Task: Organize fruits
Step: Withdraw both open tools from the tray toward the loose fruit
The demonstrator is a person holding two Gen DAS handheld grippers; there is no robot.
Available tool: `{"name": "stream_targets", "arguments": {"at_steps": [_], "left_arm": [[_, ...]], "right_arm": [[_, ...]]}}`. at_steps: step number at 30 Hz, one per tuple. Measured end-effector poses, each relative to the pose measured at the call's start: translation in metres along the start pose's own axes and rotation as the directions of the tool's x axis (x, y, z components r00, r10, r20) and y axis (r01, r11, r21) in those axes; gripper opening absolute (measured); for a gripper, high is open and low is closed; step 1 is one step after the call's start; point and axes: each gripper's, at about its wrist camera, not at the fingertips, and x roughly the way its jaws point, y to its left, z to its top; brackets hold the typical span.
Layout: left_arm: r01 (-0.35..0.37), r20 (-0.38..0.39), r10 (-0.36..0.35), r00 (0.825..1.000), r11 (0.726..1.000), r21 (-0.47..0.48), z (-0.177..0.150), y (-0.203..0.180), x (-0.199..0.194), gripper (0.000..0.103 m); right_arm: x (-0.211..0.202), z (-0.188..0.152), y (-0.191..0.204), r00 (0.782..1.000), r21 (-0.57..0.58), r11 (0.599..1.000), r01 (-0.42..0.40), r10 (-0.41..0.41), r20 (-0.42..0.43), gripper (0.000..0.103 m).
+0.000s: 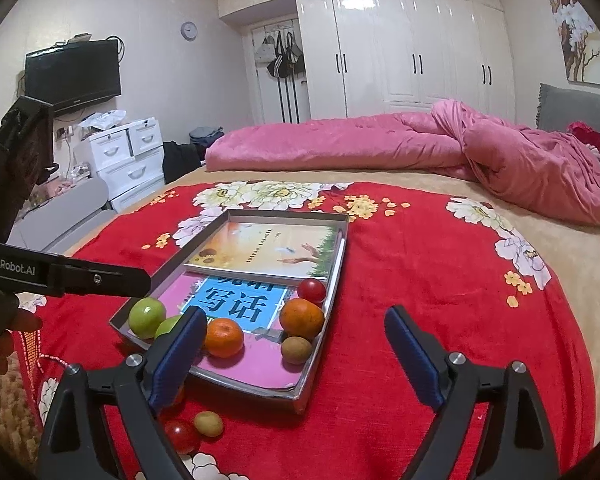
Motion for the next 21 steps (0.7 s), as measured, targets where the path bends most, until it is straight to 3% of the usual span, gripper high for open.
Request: {"name": "stream_targets", "arguments": {"at_steps": [3,5,10,21], "left_arm": [[-0.011,-0.002,0.011,1.0,1.0,0.01,-0.003,-0.001,0.0,0.075],[-0.021,0.002,0.021,1.0,1.0,0.011,-0.005,-0.002,-0.001,0.081],[-0.032,-0.005,0.032,0.999,0.999,0.022,-0.009,-0.006,0.0,0.081],[-0.024,-0.025,0.025,0.999,0.999,0.027,-0.019,-0.005,0.001,0.081]], "right_arm": [[-0.002,0.0,0.002,1.0,-0.007,1.0,-0.005,0.005,0.002,0.092],[-0.003,-0.001,0.004,1.0,-0.01,1.0,-0.011,0.011,0.001,0.093],[-0.004,-0.002,0.008,1.0,-0.014,0.999,-0.029,0.029,-0.007,0.098],[-0.004,-0.01,0.015,0.998,-0.022,0.999,-0.039,0.039,-0.04,0.1]]}}
